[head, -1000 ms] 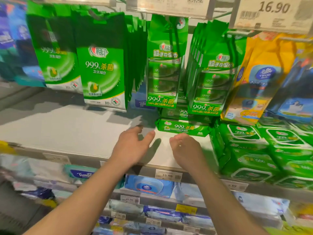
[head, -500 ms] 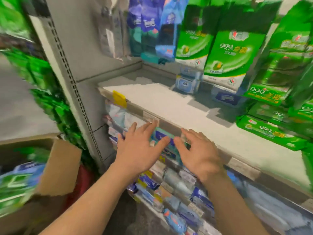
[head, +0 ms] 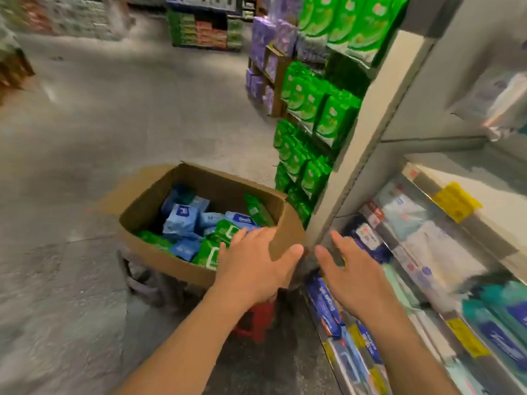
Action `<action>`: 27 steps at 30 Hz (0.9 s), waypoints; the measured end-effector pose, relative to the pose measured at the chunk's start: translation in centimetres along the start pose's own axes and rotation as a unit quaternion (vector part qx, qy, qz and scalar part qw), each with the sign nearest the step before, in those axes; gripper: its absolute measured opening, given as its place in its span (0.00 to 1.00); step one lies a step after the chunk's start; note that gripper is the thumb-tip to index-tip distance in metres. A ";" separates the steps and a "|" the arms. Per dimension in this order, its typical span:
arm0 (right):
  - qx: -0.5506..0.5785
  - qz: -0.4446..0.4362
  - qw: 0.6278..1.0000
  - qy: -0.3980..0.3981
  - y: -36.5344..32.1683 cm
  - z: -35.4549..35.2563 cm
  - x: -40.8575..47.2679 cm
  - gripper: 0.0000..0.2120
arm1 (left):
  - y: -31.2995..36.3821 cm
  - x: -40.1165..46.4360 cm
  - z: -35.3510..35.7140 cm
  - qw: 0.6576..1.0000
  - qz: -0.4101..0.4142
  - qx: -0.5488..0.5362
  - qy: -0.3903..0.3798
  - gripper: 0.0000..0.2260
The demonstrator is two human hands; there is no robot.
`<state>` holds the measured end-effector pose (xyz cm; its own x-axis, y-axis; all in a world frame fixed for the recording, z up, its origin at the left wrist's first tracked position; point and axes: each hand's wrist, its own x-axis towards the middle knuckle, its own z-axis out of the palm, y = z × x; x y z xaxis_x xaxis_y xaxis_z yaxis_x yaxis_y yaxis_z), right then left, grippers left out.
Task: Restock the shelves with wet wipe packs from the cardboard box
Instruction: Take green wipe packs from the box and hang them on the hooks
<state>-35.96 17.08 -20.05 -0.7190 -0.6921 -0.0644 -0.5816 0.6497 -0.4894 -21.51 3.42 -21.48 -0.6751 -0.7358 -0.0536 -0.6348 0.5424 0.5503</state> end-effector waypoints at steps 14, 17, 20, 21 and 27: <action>0.002 -0.092 0.989 -0.119 -14.5 11.0 8.0 0.28 | -18.6 1.1 -7.2 0.959 -0.209 -0.185 0.054 0.35; 0.038 -0.064 0.989 -0.130 -14.2 12.7 10.2 0.26 | -20.0 2.7 -7.2 0.950 -0.230 -0.205 0.054 0.27; 0.072 -0.002 0.987 -0.146 -13.5 14.7 12.8 0.24 | -21.1 4.9 -6.8 0.937 -0.254 -0.235 0.040 0.25; 0.085 0.022 0.985 -0.152 -13.2 15.4 13.7 0.24 | -21.4 5.9 -6.6 0.931 -0.270 -0.244 0.032 0.25; 0.189 0.155 0.947 -0.209 -10.6 19.2 18.1 0.24 | -22.6 12.4 -4.4 0.908 -0.344 -0.235 -0.031 0.16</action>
<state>-35.51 -8.40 -32.78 -0.5741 -0.6016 -0.5554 -0.1326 0.7377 -0.6620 -13.92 -19.75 -30.95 -0.2084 -0.8023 -0.5594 -0.6939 -0.2818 0.6626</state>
